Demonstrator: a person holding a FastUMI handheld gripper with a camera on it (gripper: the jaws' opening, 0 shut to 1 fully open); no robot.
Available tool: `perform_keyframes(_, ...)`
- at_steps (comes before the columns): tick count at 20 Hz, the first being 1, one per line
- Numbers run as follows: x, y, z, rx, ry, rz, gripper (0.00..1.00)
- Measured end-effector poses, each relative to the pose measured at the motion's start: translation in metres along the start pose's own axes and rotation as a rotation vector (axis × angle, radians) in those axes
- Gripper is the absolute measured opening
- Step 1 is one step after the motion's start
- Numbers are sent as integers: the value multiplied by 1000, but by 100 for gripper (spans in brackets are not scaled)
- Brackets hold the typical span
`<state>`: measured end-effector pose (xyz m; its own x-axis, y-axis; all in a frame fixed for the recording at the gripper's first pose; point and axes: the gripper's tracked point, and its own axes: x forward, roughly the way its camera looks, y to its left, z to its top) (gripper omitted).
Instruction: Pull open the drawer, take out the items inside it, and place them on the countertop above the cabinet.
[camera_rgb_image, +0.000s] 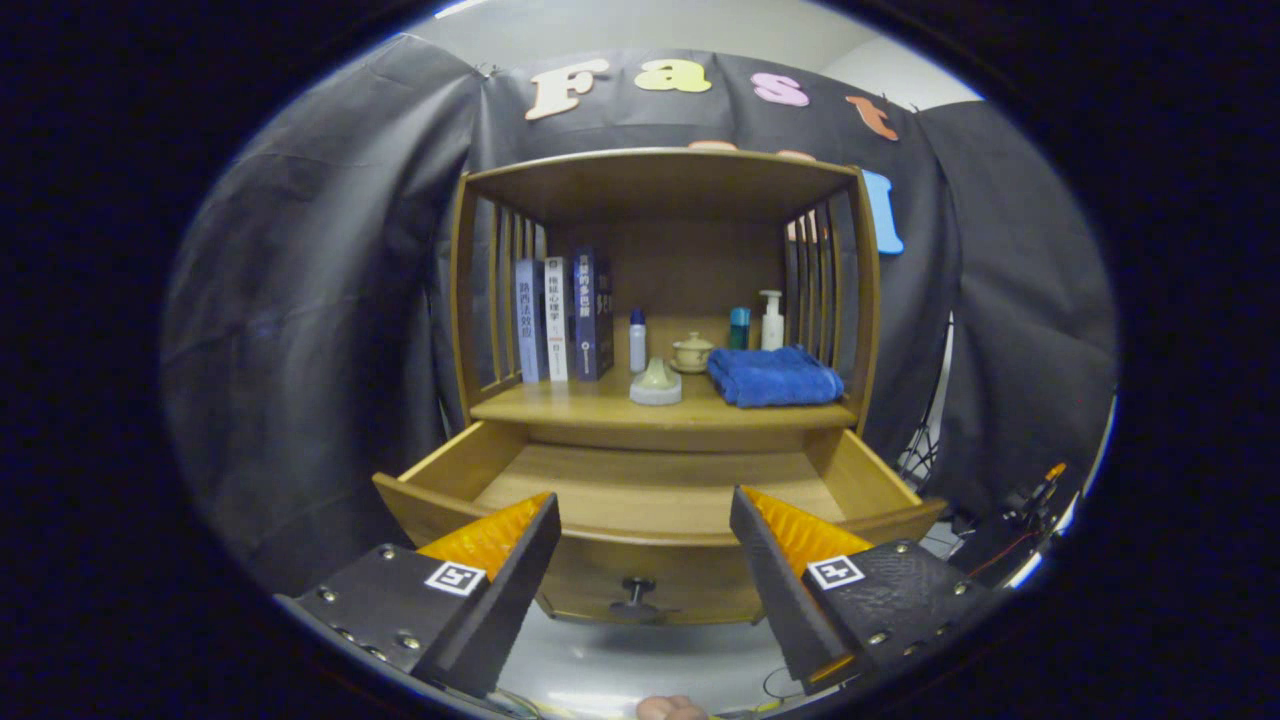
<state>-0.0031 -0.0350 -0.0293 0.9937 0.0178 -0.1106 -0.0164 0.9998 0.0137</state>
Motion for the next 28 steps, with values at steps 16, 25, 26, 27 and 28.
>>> perform_keyframes(16, 39, 9, -124, 119, 178, -50, 100)
perform_keyframes(25, 65, -8, -119, 89, 51, -111, 100)
perform_keyframes(26, 67, -6, -120, 74, 50, -107, 100)
perform_keyframes(27, 70, -4, -121, 72, 54, -101, 100)
perform_keyframes(28, 73, -4, -123, 76, 60, -95, 99)
